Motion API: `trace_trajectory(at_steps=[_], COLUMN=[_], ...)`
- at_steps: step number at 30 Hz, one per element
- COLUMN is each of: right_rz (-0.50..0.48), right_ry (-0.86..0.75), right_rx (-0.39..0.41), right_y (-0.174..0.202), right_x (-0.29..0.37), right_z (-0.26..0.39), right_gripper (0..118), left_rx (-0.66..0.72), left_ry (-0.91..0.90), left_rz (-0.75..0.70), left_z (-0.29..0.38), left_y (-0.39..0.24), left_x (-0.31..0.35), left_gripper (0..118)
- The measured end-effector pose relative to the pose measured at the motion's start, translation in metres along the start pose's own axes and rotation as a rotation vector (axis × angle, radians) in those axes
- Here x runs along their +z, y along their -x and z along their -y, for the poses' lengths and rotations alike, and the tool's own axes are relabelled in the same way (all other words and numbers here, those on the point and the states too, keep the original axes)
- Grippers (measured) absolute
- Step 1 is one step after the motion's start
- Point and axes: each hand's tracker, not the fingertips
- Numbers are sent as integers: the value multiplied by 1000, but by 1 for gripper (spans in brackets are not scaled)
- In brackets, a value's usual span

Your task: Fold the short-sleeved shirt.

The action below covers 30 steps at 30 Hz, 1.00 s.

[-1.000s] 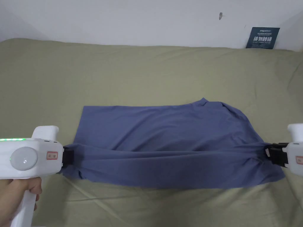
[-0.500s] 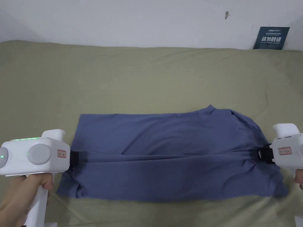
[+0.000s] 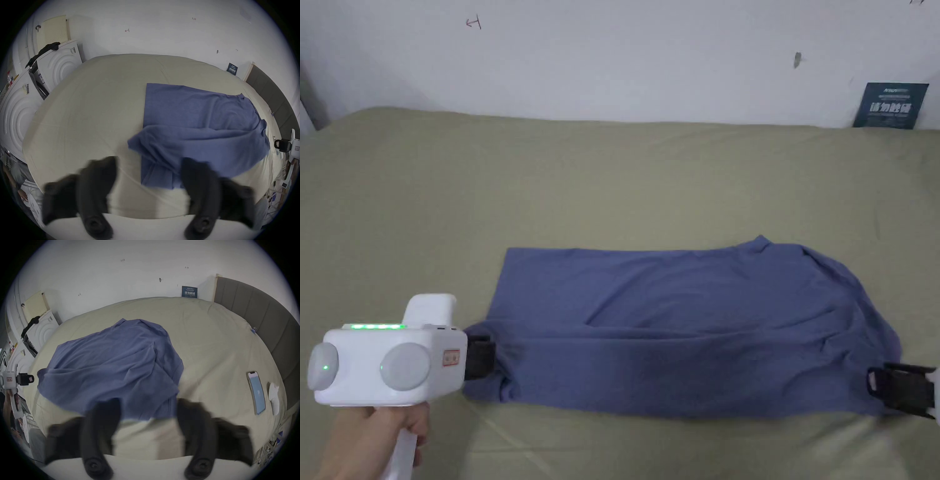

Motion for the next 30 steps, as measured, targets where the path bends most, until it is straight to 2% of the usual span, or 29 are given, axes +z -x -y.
trace_trajectory(at_steps=[1,3,6,11,12,13,15,16,21,22,23,25,26,28,29,30], right_rz=[14,16,3,29,28,22,20,18,7,7,7,13,14,18,20,28], right_ry=[-9,-30,-51,-40,-35,-29,-23,-19,-7,-4,-2,2,5,11,13,14], right_rx=[-5,-12,-41,-4,-8,-9,2,4,7,7,7,6,6,6,10,15], right_y=[1,3,0,6,6,3,3,3,2,1,0,-1,-3,-6,-7,-8], right_x=[2,10,16,17,15,13,9,7,-3,-5,-8,-12,-14,-19,-21,-24], right_z=[7,24,41,47,47,45,43,42,35,34,32,28,26,22,20,18], right_gripper=[13,3,2,1,1,1,2,2,2,2,2,2,2,2,2,2], left_rx=[2,18,51,76,86,90,73,70,78,81,81,79,81,22,22,48], left_ry=[-2,-8,17,27,31,40,91,93,122,138,144,134,143,135,139,137], left_rz=[-7,-17,22,35,35,32,19,6,-13,-6,-5,20,53,66,90,112], left_z=[6,16,26,24,20,17,12,11,3,2,2,2,2,1,0,-1], left_y=[-1,0,2,6,7,7,6,6,-7,-8,-11,-13,-15,-20,-19,-19], left_x=[3,5,5,-13,-17,-21,-37,-42,-57,-62,-66,-65,-63,-58,-57,-55], left_gripper=[10,4,3,4,13,39,115,118,118,117,110,71,66,29,15,15])
